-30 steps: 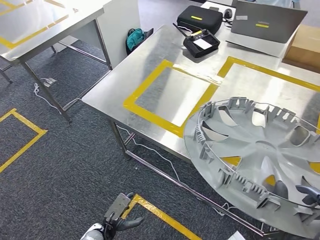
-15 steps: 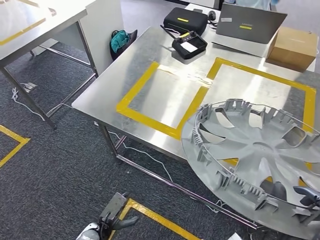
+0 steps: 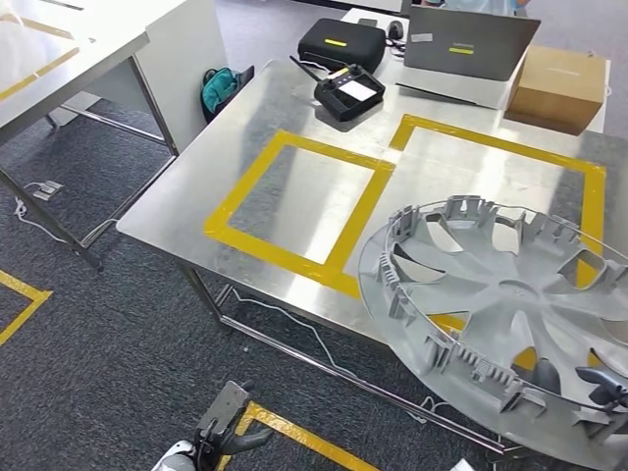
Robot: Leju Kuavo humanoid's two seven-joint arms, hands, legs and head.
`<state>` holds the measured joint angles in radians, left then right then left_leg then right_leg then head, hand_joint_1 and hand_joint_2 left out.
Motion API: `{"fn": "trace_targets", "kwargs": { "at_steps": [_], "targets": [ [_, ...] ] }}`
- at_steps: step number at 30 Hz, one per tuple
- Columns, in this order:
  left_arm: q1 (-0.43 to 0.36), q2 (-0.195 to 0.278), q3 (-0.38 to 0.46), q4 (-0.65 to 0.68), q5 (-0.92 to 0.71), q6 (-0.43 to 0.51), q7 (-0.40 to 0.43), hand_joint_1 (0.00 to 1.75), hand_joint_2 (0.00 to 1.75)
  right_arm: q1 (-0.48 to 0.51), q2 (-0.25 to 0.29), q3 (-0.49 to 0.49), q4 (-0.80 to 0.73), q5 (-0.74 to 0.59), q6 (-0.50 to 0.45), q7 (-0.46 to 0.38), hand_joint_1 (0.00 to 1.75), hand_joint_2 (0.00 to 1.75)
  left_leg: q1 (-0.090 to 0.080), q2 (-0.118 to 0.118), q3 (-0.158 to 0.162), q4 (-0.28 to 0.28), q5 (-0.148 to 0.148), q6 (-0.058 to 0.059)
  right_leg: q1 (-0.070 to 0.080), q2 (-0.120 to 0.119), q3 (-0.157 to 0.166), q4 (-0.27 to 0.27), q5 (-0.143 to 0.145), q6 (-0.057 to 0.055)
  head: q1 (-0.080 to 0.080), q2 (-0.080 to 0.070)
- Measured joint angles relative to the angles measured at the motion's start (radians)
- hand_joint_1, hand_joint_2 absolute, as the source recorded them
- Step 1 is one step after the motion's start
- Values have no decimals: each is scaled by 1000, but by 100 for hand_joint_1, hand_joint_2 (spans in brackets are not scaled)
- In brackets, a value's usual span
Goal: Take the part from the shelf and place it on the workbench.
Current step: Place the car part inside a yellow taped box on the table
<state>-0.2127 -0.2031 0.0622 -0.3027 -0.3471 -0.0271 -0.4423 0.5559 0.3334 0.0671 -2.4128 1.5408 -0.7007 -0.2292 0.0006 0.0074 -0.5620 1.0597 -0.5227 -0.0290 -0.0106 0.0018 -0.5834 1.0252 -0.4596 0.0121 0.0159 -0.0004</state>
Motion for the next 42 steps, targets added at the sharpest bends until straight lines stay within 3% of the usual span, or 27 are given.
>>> {"fn": "trace_targets", "kwargs": {
  "at_steps": [3, 4, 5, 7, 9, 11, 14, 16, 18, 19, 20, 21, 23, 25, 28, 30, 33, 34, 35, 36, 38, 39, 40, 42],
  "targets": [
    [4, 2, 0, 1, 0, 0, 0, 0, 175, -1, 0, 0, 0, 0, 0, -1, 175, 175, 2, -2, -119, 189, -58, -8, -1, 7, 13, -1, -14, -10, -5, 0],
    [5, 2, 0, 1, 0, 0, 0, 0, 175, 0, 0, 0, 0, 0, 0, -1, 175, 175, 2, -2, -148, 220, -52, -8, -1, 11, 19, -1, -20, -10, -5, 0],
    [7, 3, 0, 1, 0, 0, 0, 0, 175, 1, 0, 0, 0, 0, 0, -1, 175, 175, 2, -2, -159, 213, -25, -7, -1, 15, 28, 0, -27, -9, -5, 0],
    [7, 4, 0, 2, 0, 0, -1, 0, 175, 1, 0, 0, 0, -3, 0, -4, 175, 175, 2, -3, -128, 105, 68, -3, -2, 22, 49, -1, -43, -3, -5, 0],
    [6, 5, 0, 2, 0, 0, -1, 0, 175, 1, 0, 0, 0, -8, 0, -12, 175, 175, 0, -5, -81, -5, 114, 5, 1, 27, 62, -1, -62, 8, -5, 0],
    [5, 6, 0, 3, 0, 0, -1, 0, 175, 2, 0, 0, 0, -13, 0, -19, 175, 175, -3, -6, -61, -44, 101, 18, 4, 30, 72, -6, -70, 22, -5, 0],
    [4, 5, 1, 3, 0, 0, -2, 0, 175, 3, 0, 0, 0, -15, 0, -21, 175, 175, 1, -9, -42, -53, 88, 39, 3, 22, 82, 9, -81, 40, -1, 0],
    [5, 5, 1, 3, 0, 0, -2, 0, 175, 1, 0, 0, 0, -17, 0, -23, 175, 175, 3, -10, -24, -55, 76, 49, 3, 12, 29, 104, -118, 46, 4, 0],
    [7, 5, 1, 3, 0, 0, -2, 0, 175, 2, 0, -1, 0, -22, 0, -29, 175, 175, 2, -9, -9, -55, 61, 52, 3, 8, -59, 238, -163, 48, 7, 0],
    [9, 5, 1, 3, 0, 0, -2, 0, 175, 3, 0, -1, 1, -25, 0, -33, 175, 175, 1, -9, 0, -55, 53, 53, 3, 8, -92, 275, -172, 47, 7, 0],
    [10, 6, 2, 3, 0, 0, -2, 0, 175, 3, 0, -1, 1, -27, 0, -36, 175, 175, 1, -9, 12, -55, 44, 53, 3, 7, -110, 276, -162, 47, 8, 0],
    [11, 5, 2, 3, 0, 0, -2, 0, 175, 4, 0, -1, 1, -29, 0, -39, 175, 175, 1, -10, 27, -55, 34, 52, 3, 7, -109, 238, -129, 46, 8, 0],
    [11, 5, 2, 4, 0, 0, -2, 0, 175, 4, 0, -1, 2, -32, 0, -42, 175, 175, 1, -10, 56, -55, 12, 47, 4, 1, -81, 111, -28, 40, 7, 0],
    [10, 5, 3, 4, 0, 0, -2, 0, 175, 4, 0, -2, 2, -33, 1, -43, 175, 175, 0, -8, 73, -59, -6, 37, 10, -5, -58, 33, 18, 29, 6, 0],
    [9, 4, 3, 5, 0, 0, -2, 0, 175, 5, 0, -3, 3, -33, 1, -44, 175, 175, -1, -6, 88, -54, -9, 18, 12, -1, -38, 16, 15, 7, 6, 0],
    [5, 4, 3, 5, 0, 0, -3, 0, 175, 5, 0, -3, 3, -33, 1, -44, 175, 175, -1, -7, 68, -1, -13, 11, 6, 3, -15, 6, 13, -3, 3, 0],
    [5, 5, 4, 5, 0, 0, -3, 0, 175, 3, 0, -3, 3, -33, 1, -44, 175, 175, 1, -7, -51, 170, -72, -1, 1, 7, 7, 1, -3, -12, -3, 0],
    [7, 5, 4, 5, 0, 0, -3, 0, 175, 3, 0, -3, 4, -33, 1, -44, 175, 175, 2, -7, -88, 206, -90, -3, 1, 9, 16, 0, -10, -12, -3, 0],
    [9, 6, 4, 5, 0, 0, -3, 0, 175, 4, 0, -3, 4, -33, 1, -44, 175, 175, 3, -7, -111, 213, -89, -5, -1, 11, 25, 0, -19, -11, -2, 0],
    [9, 6, 4, 5, 0, 0, -3, 0, 175, 4, 0, -3, 5, -33, 1, -44, 175, 175, 4, -7, -116, 187, -64, -7, -2, 13, 37, 0, -27, -9, -3, 0],
    [10, 7, 4, 5, 0, 0, -3, 0, 175, 4, 0, -3, 5, -33, 1, -45, 175, 175, 7, -7, -90, 68, 38, -11, -4, 17, 58, 0, -46, 0, -3, 0],
    [10, 7, 4, 6, 0, 0, -3, 0, 175, 4, 0, -3, 5, -33, 1, -45, 175, 175, 9, -6, -76, 14, 68, -10, -4, 19, 68, 0, -56, 6, -5, 0],
    [10, 7, 5, 7, 0, 0, -3, 0, 175, 4, 0, -3, 5, -33, 1, -45, 175, 175, 9, -5, -65, -22, 84, -6, -3, 21, 72, -3, -66, 13, -7, 0],
    [9, 7, 5, 7, 0, 0, -2, 0, 175, 5, 1, -3, 5, -33, 1, -46, 175, 175, 9, -5, -57, -44, 73, 10, -1, 23, 89, -6, -72, 28, -10, 0]
  ]
}}
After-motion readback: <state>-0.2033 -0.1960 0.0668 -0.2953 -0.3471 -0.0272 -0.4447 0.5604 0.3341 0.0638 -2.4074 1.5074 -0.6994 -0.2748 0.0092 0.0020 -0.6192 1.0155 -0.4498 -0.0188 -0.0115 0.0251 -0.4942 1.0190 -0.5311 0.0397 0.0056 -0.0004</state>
